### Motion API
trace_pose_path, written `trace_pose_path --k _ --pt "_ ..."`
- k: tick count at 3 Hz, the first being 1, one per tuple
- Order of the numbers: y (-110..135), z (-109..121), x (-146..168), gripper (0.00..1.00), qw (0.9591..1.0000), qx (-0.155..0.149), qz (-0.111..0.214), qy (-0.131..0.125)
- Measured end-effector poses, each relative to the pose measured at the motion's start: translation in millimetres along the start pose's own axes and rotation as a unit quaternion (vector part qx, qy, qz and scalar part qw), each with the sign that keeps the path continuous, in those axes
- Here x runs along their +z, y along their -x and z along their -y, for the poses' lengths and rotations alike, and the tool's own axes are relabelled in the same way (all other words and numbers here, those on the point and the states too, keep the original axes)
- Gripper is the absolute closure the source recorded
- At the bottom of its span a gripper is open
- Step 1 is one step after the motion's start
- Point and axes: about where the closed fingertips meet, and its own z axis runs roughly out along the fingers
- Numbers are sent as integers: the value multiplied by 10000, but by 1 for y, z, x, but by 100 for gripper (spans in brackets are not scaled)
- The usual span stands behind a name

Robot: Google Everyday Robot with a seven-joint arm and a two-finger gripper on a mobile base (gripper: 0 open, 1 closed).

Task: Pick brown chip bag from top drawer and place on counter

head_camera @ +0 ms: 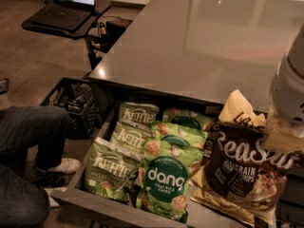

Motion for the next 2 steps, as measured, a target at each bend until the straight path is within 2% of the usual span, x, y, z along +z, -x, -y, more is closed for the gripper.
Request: trace_pose_path --k 1,2 --pt "16 -14 -26 100 9993 -229 255 -115" --pt "26 -22 -32 100 9986 -400 342 -109"
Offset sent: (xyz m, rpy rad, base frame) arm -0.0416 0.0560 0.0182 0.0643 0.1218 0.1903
